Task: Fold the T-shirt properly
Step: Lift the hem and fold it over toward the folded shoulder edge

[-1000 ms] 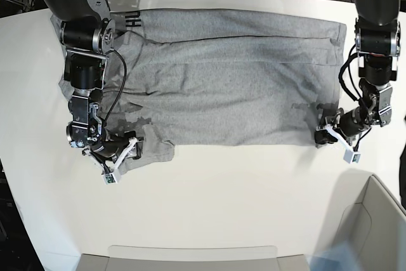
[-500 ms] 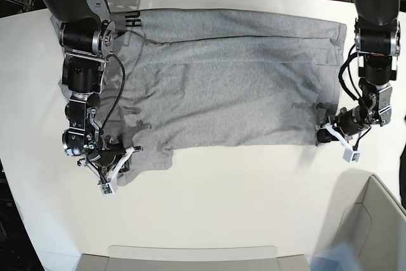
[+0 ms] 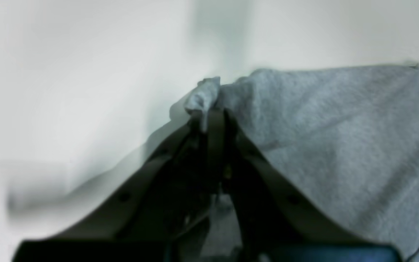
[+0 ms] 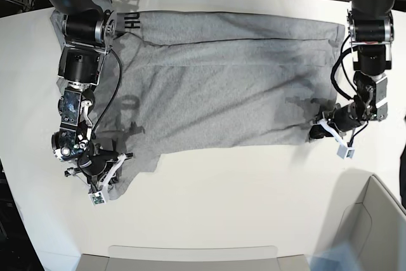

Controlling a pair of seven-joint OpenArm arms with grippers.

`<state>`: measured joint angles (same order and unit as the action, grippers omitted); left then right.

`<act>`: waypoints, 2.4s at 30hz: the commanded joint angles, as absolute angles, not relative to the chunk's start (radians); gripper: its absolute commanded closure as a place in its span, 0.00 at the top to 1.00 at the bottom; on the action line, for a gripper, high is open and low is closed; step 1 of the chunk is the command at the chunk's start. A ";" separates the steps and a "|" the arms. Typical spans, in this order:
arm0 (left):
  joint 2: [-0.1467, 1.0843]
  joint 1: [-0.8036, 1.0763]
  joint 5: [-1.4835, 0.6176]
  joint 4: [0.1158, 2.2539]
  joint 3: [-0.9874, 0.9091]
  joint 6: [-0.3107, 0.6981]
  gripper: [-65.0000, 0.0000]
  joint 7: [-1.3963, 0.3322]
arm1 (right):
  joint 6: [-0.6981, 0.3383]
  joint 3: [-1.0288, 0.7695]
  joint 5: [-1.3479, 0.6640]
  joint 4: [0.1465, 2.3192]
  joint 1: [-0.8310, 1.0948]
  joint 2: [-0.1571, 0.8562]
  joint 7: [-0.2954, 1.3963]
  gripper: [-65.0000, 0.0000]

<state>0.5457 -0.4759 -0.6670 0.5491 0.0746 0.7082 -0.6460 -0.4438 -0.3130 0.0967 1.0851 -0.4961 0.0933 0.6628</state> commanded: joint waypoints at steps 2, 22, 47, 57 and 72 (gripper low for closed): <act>0.561 -0.432 -0.622 0.622 0.015 0.698 0.00 -0.743 | -0.444 -0.311 0.044 1.135 -0.507 0.108 0.676 0.00; 0.558 -0.182 -0.619 1.225 -0.325 0.698 0.00 -0.997 | -0.483 -0.317 -0.007 1.442 -0.326 0.127 0.762 0.00; 0.550 0.134 -0.619 1.596 -0.412 0.698 0.00 -1.032 | -0.484 -0.438 -0.113 1.794 -0.047 0.130 0.886 0.00; 0.532 0.217 -0.619 1.598 -0.415 0.698 0.00 -1.032 | -0.486 -0.456 -0.114 1.905 0.107 0.127 0.886 0.00; 0.530 0.309 -0.619 1.600 -0.418 0.698 0.00 -1.030 | -0.684 -0.639 -0.111 1.919 0.200 0.081 0.888 0.00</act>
